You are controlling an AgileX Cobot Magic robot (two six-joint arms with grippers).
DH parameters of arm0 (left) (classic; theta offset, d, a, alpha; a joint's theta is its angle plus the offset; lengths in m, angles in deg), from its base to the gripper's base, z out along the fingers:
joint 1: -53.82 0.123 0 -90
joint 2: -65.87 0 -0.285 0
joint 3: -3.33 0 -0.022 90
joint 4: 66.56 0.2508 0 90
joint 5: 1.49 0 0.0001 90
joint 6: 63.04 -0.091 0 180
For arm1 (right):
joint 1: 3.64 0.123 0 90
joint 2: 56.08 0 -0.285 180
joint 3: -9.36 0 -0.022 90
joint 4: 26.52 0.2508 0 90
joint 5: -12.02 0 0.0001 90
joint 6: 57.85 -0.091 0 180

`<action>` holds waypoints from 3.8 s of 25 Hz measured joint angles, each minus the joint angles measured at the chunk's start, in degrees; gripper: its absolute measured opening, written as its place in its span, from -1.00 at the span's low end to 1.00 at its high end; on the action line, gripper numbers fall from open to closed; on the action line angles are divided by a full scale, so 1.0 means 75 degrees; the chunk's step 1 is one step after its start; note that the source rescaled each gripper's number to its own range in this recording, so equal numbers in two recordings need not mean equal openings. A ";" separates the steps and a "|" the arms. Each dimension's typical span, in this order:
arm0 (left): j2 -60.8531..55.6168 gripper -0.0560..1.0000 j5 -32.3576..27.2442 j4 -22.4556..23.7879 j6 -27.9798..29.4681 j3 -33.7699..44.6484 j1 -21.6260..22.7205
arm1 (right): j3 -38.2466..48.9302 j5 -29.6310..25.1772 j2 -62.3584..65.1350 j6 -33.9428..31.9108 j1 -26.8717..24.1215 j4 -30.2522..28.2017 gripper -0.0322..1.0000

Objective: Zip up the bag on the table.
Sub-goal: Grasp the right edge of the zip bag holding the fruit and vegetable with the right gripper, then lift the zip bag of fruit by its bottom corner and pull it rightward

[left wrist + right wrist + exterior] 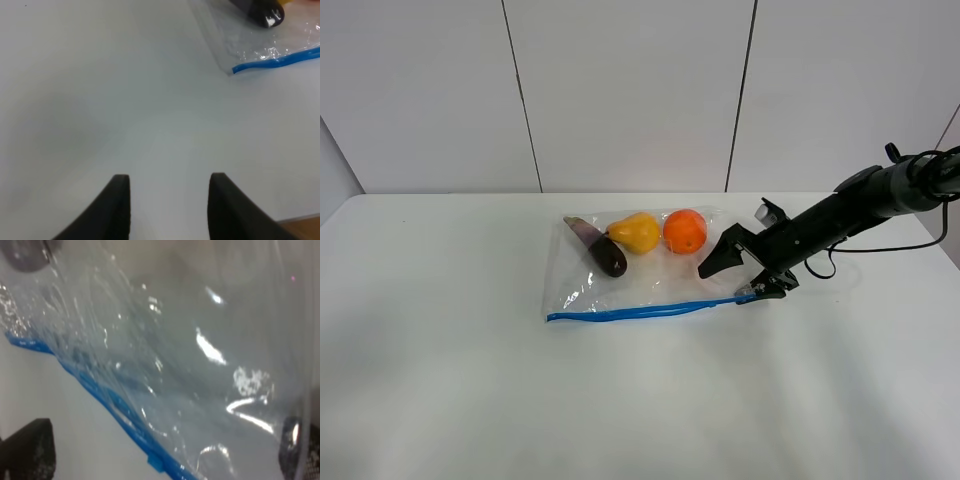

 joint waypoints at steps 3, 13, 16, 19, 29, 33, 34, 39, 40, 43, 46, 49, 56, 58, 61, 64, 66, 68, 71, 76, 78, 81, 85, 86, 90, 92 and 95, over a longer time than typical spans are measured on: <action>0.0000 -0.09 0.0000 0.0000 0.0000 0.0000 0.0000 | 0.0000 -0.0111 0.0000 -0.0006 -0.0006 -0.0106 1.00; 0.0000 -0.09 0.0000 0.0000 0.0000 0.0000 0.0000 | 0.0000 -0.0004 0.0000 -0.0151 -0.0006 -0.0254 0.55; 0.0000 -0.09 0.0000 0.0000 0.0000 0.0000 0.0000 | 0.0000 -0.0004 0.0000 -0.0168 -0.0006 -0.0257 0.34; 0.0000 -0.09 0.0000 0.0000 0.0000 0.0000 0.0000 | 0.0000 -0.0004 0.0000 -0.0174 -0.0006 -0.0257 0.21; 0.0000 -0.09 0.0000 0.0000 0.0000 0.0000 0.0000 | 0.0000 -0.0306 0.0000 -0.0249 -0.0006 -0.0412 0.08; 0.0000 -0.09 0.0000 0.0000 0.0000 0.0000 0.0000 | 0.0000 -0.0414 0.0000 -0.0362 -0.0006 -0.0508 0.14; 0.0000 -0.09 0.0000 0.0000 0.0000 0.0000 0.0000 | 0.0000 -0.0420 0.0000 -0.0369 -0.0006 -0.0543 0.16; 0.0000 -0.09 0.0000 0.0000 0.0000 0.0000 0.0000 | 0.0000 -0.0437 0.0000 -0.0376 -0.0006 -0.0573 0.16; 0.0000 -0.09 0.0000 0.0000 0.0000 0.0000 0.0000 | 0.0000 -0.0437 0.0000 -0.0376 -0.0006 -0.0580 0.09; 0.0000 -0.09 0.0000 0.0000 0.0000 0.0000 0.0000 | 0.0000 -0.0453 0.0000 -0.0376 -0.0006 -0.0604 -0.27; 0.0000 -0.09 0.0000 0.0000 0.0000 0.0000 0.0000 | 0.0000 -0.0453 0.0000 -0.0376 -0.0006 -0.0604 -0.70; 0.0000 -0.09 0.0000 0.0000 0.0000 0.0000 0.0000 | 0.0000 -0.0453 0.0000 -0.0311 -0.0006 -0.0604 -0.94; 0.0000 -0.09 0.0000 0.0000 0.0000 0.0000 0.0000 | 0.0000 -0.0541 0.0000 -0.0228 -0.0006 -0.0604 -0.94; 0.0000 -0.09 0.0000 0.0000 0.0000 0.0000 0.0000 | -0.0054 -0.0629 0.0000 -0.0228 -0.0006 -0.0604 -0.94; 0.0000 -0.09 0.0009 0.0000 0.0000 0.0000 0.0000 | -0.0280 -0.0915 0.0000 -0.0214 -0.0006 -0.0562 -0.94; 0.0054 -0.09 0.0069 0.0000 0.0030 -0.0105 0.0000 | -0.0497 -0.1131 0.0000 -0.0206 -0.0006 -0.0420 -0.94; 0.0397 -0.09 0.0075 0.0000 0.0176 -0.0278 0.0000 | -0.0516 -0.1155 0.0000 -0.0206 -0.0006 -0.0356 -0.94; 0.1052 -0.09 0.0185 -0.0018 0.0321 -0.0460 0.0000 | -0.0516 -0.1163 0.0000 -0.0206 -0.0006 -0.0241 -0.94; 0.2178 -0.09 0.0589 -0.0121 0.0345 -0.0841 0.0000 | -0.0516 -0.1169 0.0000 -0.0181 -0.0006 0.0033 -0.94; 0.4167 -0.09 0.1364 -0.0552 -0.0492 -0.1561 0.0000 | -0.0531 -0.1169 0.0000 -0.0178 -0.0006 0.0602 -0.94; 0.5008 -0.09 0.1763 -0.0870 -0.1073 -0.1854 0.0000 | -0.0546 -0.1169 0.0000 -0.0178 -0.0006 0.0767 -0.94; 0.6128 -0.08 0.2309 -0.1517 -0.2023 -0.2179 0.0000 | -0.0554 -0.1169 0.0000 -0.0245 -0.0006 0.1030 -0.94; 0.7408 -0.02 0.2850 -0.2597 -0.3318 -0.2335 0.0000 | -0.0554 -0.1169 0.0191 -0.0595 -0.0006 0.1241 -0.94; 0.7643 0.00 0.2988 -0.2871 -0.3691 -0.2335 0.0000 | -0.0554 -0.1169 0.0271 -0.0679 -0.0006 0.1293 -0.94; 0.8138 0.04 0.3427 -0.3908 -0.5010 -0.2335 0.0000 | -0.0554 -0.1169 0.0776 -0.1015 -0.0006 0.1348 -0.94; 0.8205 0.07 0.3615 -0.4425 -0.5629 -0.2335 0.0000 | -0.0554 -0.1169 0.1017 -0.1177 0.0001 0.1375 -0.94; 0.8213 0.29 0.3840 -0.5184 -0.6557 -0.2335 0.0000 | -0.0554 -0.1169 0.1158 -0.1303 0.0151 0.1359 -0.94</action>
